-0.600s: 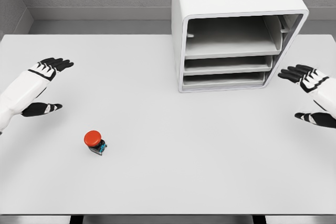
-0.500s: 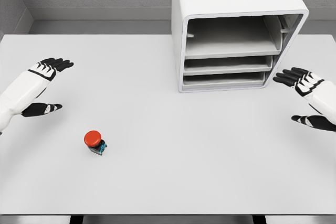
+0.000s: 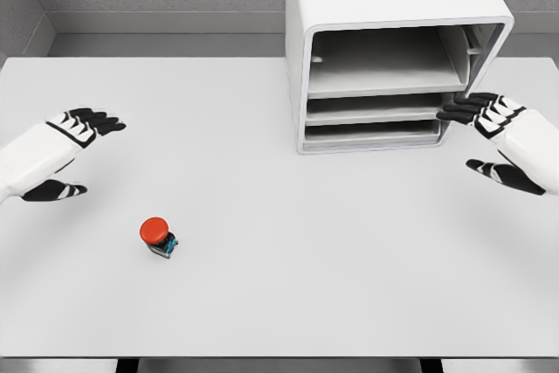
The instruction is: Slide open multi-storey tabletop storage cabinets and put open load switch and slide close multi-storey tabletop storage cabinets
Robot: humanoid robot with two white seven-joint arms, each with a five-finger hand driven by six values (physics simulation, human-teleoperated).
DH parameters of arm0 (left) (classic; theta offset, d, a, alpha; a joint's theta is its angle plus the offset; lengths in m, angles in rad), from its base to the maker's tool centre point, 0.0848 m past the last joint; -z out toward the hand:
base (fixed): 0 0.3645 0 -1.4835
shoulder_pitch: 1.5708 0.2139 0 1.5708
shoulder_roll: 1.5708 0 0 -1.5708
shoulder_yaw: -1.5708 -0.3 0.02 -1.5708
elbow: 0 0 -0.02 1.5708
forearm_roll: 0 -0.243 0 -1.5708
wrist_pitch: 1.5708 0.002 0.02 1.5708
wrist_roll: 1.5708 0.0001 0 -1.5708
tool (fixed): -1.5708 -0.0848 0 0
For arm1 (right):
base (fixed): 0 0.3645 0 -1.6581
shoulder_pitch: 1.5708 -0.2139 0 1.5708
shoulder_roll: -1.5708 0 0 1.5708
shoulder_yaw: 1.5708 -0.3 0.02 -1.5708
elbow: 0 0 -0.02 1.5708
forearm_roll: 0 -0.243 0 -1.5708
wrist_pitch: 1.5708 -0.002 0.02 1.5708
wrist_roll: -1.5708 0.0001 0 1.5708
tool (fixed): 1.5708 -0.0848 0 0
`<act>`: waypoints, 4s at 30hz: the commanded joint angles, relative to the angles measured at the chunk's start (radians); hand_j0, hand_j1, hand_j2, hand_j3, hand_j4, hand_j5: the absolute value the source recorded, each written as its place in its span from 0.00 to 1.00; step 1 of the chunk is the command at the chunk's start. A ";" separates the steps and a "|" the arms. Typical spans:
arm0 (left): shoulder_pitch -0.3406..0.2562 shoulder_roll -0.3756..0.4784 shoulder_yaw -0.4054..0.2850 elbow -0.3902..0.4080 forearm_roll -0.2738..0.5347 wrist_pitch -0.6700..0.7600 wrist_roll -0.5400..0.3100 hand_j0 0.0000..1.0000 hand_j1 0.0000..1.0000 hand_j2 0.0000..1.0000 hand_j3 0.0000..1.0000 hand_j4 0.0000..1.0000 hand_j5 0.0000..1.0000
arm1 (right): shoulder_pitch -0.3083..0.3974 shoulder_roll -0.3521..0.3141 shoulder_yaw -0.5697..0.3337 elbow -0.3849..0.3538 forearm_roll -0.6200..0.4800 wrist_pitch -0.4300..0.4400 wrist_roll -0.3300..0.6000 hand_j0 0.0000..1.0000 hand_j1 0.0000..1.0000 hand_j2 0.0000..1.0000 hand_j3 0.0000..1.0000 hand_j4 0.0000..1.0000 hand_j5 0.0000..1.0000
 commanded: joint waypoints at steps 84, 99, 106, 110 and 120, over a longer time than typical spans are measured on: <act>-0.040 0.177 -0.406 -0.074 0.075 0.002 -0.004 0.54 0.54 0.54 0.54 0.54 0.54 | -0.436 0.213 0.351 0.331 0.022 0.000 0.065 0.69 0.69 0.69 0.69 0.69 0.69; -0.078 0.175 -0.406 -0.074 0.076 0.002 0.000 0.39 0.39 0.39 0.39 0.39 0.39 | -0.344 0.176 0.266 0.257 0.008 0.000 0.065 0.70 0.70 0.70 0.70 0.70 0.70; -0.086 0.175 -0.386 -0.072 0.078 0.002 0.002 0.37 0.37 0.37 0.37 0.37 0.37 | -0.314 0.163 0.250 0.223 0.008 0.000 0.063 0.70 0.70 0.70 0.70 0.70 0.70; -0.084 0.177 -0.368 -0.072 0.079 0.002 0.002 0.36 0.36 0.36 0.36 0.36 0.36 | -0.275 0.152 0.215 0.187 0.008 0.000 0.063 0.70 0.70 0.70 0.70 0.70 0.70; -0.084 0.175 -0.303 -0.072 0.081 0.002 0.002 0.36 0.36 0.36 0.36 0.36 0.36 | -0.210 0.140 0.157 0.142 0.006 0.000 0.062 0.70 0.70 0.70 0.70 0.70 0.70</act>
